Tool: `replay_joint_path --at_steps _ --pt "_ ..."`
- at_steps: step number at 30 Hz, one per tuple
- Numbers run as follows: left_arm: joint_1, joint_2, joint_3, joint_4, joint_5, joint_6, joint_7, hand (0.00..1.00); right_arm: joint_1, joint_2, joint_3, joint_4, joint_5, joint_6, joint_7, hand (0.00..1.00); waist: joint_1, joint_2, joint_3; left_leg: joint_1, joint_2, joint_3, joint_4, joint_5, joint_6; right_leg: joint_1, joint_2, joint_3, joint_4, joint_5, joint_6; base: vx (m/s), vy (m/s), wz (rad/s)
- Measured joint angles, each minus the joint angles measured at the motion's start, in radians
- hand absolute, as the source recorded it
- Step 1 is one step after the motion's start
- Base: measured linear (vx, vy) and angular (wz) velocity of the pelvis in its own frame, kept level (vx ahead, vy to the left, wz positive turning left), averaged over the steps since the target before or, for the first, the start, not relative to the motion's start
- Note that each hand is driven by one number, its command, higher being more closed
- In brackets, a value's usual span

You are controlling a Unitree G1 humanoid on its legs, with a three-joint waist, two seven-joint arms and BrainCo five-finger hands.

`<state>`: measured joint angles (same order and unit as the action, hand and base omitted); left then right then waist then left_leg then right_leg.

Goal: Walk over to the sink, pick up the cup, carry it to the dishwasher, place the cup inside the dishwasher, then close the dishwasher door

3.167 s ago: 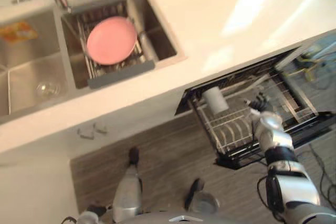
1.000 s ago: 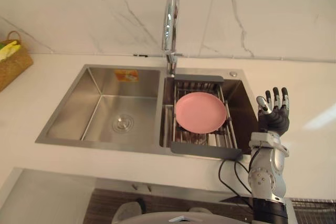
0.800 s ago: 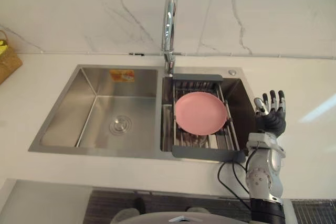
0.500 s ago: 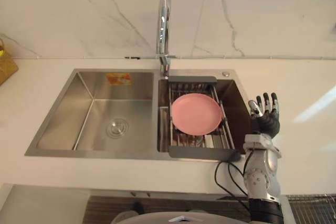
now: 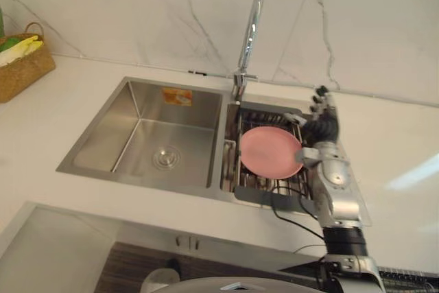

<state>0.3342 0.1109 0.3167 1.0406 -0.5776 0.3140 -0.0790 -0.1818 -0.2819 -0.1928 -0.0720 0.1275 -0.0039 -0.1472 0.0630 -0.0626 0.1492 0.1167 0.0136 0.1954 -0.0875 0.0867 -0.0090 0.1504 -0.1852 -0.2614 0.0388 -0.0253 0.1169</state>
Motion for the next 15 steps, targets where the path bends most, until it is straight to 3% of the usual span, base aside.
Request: replay_joint_path --at_steps 5,10,13,14,15 --pt "0.012 0.008 0.037 -0.001 0.082 -0.004 -0.030 0.00 0.021 -0.138 -0.026 -0.078 -0.175 -0.007 0.134 0.00 -0.036 -0.034 -0.020 -0.001 0.009 0.018 0.000 -0.005 -0.011 -0.003 0.005 0.001 -0.002 0.017 0.009 0.04 0.002 -0.11" --pt "-0.020 0.019 0.040 -0.008 0.160 -0.011 -0.045 0.00 0.022 -0.208 0.018 -0.075 -0.293 -0.026 0.292 0.00 -0.040 -0.059 -0.040 0.005 0.031 0.038 -0.001 -0.011 -0.019 -0.005 0.023 0.001 -0.003 0.037 -0.016 0.01 -0.014 -0.17" --pt "-0.039 0.031 0.022 -0.008 0.215 -0.012 -0.058 0.00 0.023 -0.233 0.071 -0.066 -0.336 -0.076 0.352 0.00 -0.047 -0.061 -0.040 0.004 0.038 0.053 -0.001 -0.013 -0.016 -0.006 0.035 -0.006 -0.013 0.040 -0.029 -0.06 0.002 -0.17" --pt "-0.043 0.041 0.007 -0.007 0.247 -0.013 -0.059 0.00 0.025 -0.241 0.093 -0.064 -0.366 -0.093 0.373 0.00 -0.057 -0.073 -0.045 0.010 0.036 0.053 -0.001 -0.012 -0.017 0.002 0.035 -0.012 -0.017 0.031 -0.033 -0.07 0.015 0.10" --pt "-0.047 0.049 -0.011 -0.007 0.276 -0.014 -0.059 0.00 0.035 -0.245 0.105 -0.064 -0.383 -0.114 0.392 0.00 -0.070 -0.063 -0.040 0.010 0.034 0.055 -0.001 -0.012 -0.017 -0.004 0.032 -0.022 -0.014 0.020 -0.026 -0.08 0.022 0.12"
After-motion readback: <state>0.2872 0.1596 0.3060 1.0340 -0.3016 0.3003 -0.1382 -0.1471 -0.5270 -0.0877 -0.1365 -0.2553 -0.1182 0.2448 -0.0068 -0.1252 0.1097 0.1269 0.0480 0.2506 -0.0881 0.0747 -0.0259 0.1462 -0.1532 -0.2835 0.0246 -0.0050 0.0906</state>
